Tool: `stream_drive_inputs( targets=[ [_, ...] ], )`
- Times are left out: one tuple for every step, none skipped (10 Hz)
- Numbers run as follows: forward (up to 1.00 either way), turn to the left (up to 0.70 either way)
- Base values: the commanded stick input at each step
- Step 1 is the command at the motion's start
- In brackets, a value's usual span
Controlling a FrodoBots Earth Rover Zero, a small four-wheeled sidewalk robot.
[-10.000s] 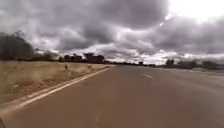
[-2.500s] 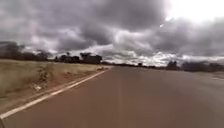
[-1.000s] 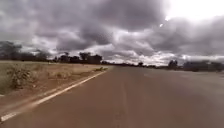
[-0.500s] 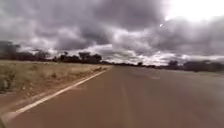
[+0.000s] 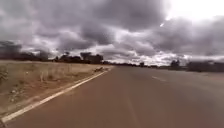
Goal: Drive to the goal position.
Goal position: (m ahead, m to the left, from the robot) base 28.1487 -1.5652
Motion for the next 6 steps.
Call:
stream_drive_inputs(
  targets=[
    [0.85,0.04],
    [0.85,0.04],
    [0.85,0.04],
    [0.85,0.04],
    [0.85,0.04],
    [0.85,0.04]
  ],
)
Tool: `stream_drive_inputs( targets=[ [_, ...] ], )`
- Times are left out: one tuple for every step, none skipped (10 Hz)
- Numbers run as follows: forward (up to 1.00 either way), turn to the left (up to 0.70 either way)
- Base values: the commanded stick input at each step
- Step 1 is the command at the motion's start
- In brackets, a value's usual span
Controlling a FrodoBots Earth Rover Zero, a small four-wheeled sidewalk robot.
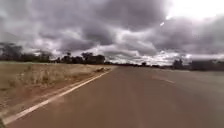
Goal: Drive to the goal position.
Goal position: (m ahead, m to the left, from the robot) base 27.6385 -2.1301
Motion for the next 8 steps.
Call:
stream_drive_inputs(
  targets=[
    [0.85,0.04],
    [0.85,0.04],
    [0.85,0.04],
    [0.85,-0.3],
    [0.85,-0.3],
    [0.85,-0.3],
    [0.85,-0.3],
    [0.85,-0.03]
  ],
)
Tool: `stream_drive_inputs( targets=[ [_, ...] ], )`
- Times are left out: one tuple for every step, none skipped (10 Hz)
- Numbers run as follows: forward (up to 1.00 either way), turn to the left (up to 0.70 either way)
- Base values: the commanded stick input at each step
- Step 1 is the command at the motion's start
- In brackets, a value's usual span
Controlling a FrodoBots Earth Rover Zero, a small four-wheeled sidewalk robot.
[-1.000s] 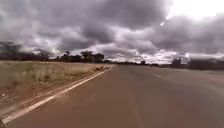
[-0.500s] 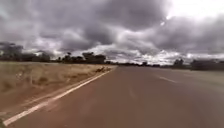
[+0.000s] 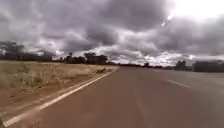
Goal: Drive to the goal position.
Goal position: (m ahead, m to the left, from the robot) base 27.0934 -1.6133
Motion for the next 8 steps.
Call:
stream_drive_inputs(
  targets=[
    [0.85,-0.21],
    [0.85,-0.21],
    [0.85,-0.02],
    [0.85,0.04],
    [0.85,0.04],
    [0.85,-0.11],
    [0.85,-0.29],
    [0.85,-0.13]
  ],
)
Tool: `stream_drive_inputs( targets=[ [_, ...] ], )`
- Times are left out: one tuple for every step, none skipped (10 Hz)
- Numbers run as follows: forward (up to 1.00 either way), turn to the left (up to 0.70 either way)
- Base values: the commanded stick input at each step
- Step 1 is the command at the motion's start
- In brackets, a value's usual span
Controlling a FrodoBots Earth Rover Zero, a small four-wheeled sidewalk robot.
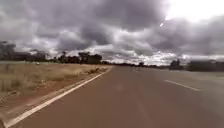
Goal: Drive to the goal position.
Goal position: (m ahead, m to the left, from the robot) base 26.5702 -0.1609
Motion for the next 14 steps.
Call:
stream_drive_inputs(
  targets=[
    [0.85,0.04],
    [0.85,0.04],
    [0.85,0.04],
    [0.85,0.04],
    [0.85,0.04],
    [0.85,0.04],
    [0.85,-0.23],
    [0.85,-0.04],
    [0.85,0.04],
    [0.85,0.04],
    [0.85,0.04],
    [0.85,0.04],
    [0.85,0.04],
    [0.85,0.04]
  ],
)
